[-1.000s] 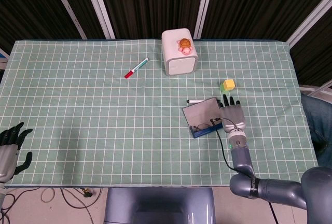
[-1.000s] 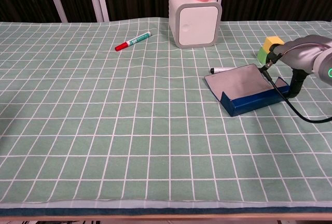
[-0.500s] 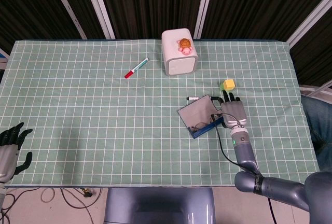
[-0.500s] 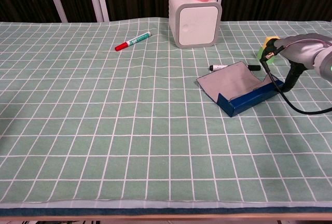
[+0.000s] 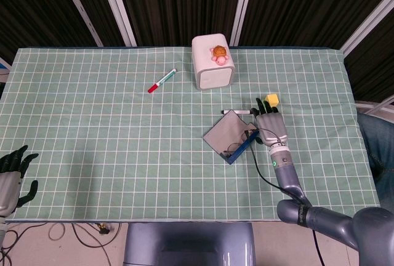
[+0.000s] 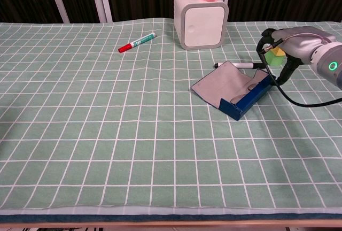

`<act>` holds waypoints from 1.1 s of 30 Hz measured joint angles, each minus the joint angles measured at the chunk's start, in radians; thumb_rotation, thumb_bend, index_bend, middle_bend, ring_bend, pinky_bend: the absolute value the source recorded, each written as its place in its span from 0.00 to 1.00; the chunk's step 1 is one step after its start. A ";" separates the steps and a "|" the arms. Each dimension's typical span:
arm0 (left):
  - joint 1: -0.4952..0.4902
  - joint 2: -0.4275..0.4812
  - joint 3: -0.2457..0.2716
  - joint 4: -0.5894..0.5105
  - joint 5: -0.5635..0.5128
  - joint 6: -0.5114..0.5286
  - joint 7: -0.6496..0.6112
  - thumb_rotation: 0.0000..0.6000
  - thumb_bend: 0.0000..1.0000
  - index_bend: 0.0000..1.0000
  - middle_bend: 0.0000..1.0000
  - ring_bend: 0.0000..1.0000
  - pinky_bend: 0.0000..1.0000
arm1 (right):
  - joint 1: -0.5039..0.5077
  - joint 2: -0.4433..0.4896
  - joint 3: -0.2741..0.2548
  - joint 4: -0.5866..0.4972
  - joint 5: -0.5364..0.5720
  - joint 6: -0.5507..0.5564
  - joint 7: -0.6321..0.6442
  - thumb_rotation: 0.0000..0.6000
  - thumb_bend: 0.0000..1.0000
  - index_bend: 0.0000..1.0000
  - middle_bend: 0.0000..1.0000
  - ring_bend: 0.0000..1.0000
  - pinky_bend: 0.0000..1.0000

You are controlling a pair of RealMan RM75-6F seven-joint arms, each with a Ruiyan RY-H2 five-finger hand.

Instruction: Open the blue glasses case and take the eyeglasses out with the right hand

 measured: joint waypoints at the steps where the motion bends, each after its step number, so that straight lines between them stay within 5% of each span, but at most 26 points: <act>1: 0.000 0.000 0.000 0.000 0.000 0.000 0.000 1.00 0.46 0.17 0.00 0.00 0.08 | 0.000 -0.005 0.002 0.009 -0.010 -0.002 0.006 1.00 0.20 0.26 0.08 0.11 0.24; 33: -0.001 0.002 -0.005 0.003 -0.008 0.000 -0.007 1.00 0.46 0.16 0.00 0.00 0.08 | 0.085 -0.196 0.115 0.255 -0.083 -0.129 0.056 1.00 0.20 0.26 0.09 0.11 0.24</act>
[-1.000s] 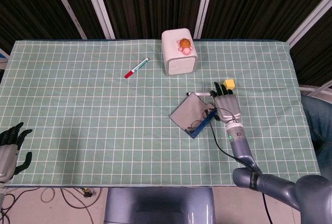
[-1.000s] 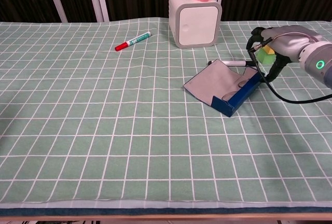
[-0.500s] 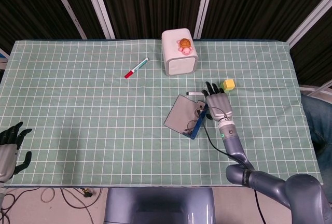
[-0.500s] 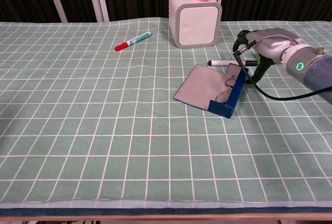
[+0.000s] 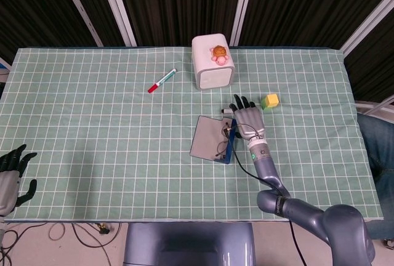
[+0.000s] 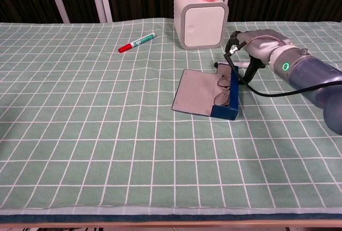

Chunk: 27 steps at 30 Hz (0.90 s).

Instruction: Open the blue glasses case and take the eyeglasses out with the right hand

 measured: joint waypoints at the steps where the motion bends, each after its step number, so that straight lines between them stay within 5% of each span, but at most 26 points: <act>1: 0.000 0.000 0.000 0.000 0.000 0.000 0.000 1.00 0.46 0.16 0.00 0.00 0.09 | 0.004 -0.005 0.004 0.006 -0.004 0.000 0.004 1.00 0.20 0.26 0.09 0.11 0.24; 16: -0.001 0.001 0.001 -0.001 0.000 -0.003 0.000 1.00 0.46 0.17 0.00 0.00 0.08 | 0.009 0.024 0.035 -0.029 -0.057 0.048 0.001 1.00 0.19 0.25 0.08 0.10 0.24; 27: -0.002 0.001 0.003 -0.007 -0.001 -0.006 0.003 1.00 0.46 0.17 0.00 0.00 0.08 | -0.059 0.247 0.006 -0.409 -0.008 0.058 -0.152 1.00 0.19 0.14 0.00 0.04 0.24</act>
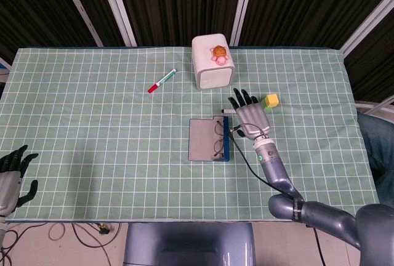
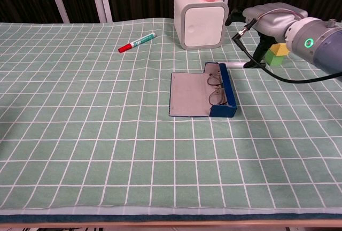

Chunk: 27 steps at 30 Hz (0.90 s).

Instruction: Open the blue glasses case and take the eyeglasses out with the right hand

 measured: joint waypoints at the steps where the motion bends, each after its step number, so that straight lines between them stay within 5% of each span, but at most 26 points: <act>1: 0.000 0.000 0.000 -0.001 0.000 0.001 0.000 1.00 0.46 0.17 0.00 0.00 0.09 | -0.006 0.024 -0.007 -0.045 0.014 -0.002 -0.021 1.00 0.19 0.14 0.00 0.04 0.24; 11: -0.001 0.002 -0.002 -0.003 -0.012 -0.006 -0.002 1.00 0.46 0.17 0.00 0.00 0.09 | -0.057 0.256 -0.136 -0.439 0.119 0.021 -0.245 1.00 0.18 0.13 0.00 0.04 0.24; 27: -0.001 -0.002 -0.001 -0.003 -0.011 -0.003 0.004 1.00 0.46 0.17 0.00 0.00 0.09 | -0.084 0.239 -0.234 -0.505 -0.016 0.116 -0.311 1.00 0.18 0.13 0.00 0.04 0.24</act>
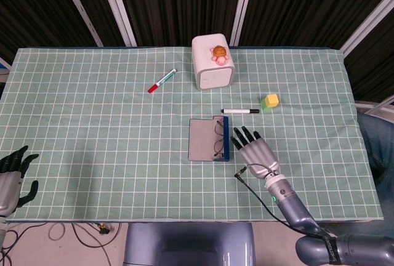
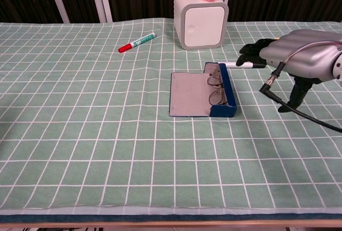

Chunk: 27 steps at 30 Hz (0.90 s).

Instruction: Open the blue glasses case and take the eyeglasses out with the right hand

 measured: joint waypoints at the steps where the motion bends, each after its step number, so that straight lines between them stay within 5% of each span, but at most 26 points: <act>1: 0.000 0.000 0.000 0.000 -0.001 0.000 0.000 1.00 0.46 0.17 0.00 0.00 0.09 | 0.001 -0.005 0.000 -0.003 0.000 -0.001 0.001 1.00 0.18 0.13 0.00 0.04 0.24; 27: -0.001 0.004 0.001 -0.002 -0.001 -0.002 0.002 1.00 0.46 0.17 0.00 0.00 0.09 | 0.036 -0.104 -0.032 0.049 -0.010 -0.062 0.002 1.00 0.18 0.15 0.00 0.04 0.24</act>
